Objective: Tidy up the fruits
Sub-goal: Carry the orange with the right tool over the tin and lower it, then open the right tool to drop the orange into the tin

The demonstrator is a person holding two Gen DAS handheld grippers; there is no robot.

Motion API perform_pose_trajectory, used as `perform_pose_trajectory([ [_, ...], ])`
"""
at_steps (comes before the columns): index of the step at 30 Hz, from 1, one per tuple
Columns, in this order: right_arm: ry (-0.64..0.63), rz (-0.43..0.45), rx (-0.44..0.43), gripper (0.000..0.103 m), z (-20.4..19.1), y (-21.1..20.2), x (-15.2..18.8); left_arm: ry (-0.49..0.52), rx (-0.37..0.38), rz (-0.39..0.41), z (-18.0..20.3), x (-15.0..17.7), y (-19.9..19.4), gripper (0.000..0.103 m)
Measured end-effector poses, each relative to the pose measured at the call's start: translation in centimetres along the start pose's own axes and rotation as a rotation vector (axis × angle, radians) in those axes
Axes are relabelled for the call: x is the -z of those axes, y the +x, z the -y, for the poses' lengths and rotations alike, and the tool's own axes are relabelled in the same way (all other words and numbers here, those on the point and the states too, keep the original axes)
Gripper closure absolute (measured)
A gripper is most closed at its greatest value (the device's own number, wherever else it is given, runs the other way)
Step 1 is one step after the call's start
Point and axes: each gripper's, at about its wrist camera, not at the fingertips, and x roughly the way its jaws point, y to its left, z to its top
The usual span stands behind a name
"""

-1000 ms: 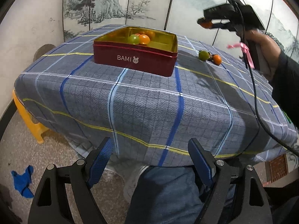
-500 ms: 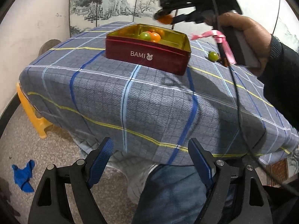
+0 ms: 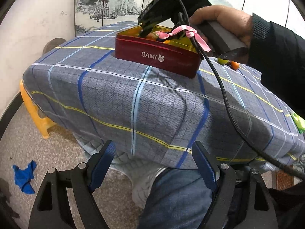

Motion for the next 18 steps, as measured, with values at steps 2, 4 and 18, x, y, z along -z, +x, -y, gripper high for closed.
perform_pose_trajectory([
  [2, 0.009, -0.011, 0.007, 0.066, 0.3, 0.4, -0.2, -0.007, -0.005, 0.002, -0.3, -0.1, 0.0, 0.021],
  [4, 0.006, -0.019, 0.018, 0.066, 0.3, 0.7, -0.3, -0.012, -0.011, 0.003, -0.5, -0.1, -0.1, 0.021],
  [18, 0.004, 0.069, -0.055, 0.031, 0.8, -2.3, 0.1, 0.027, -0.026, 0.014, 0.4, -0.3, -1.0, 0.021],
])
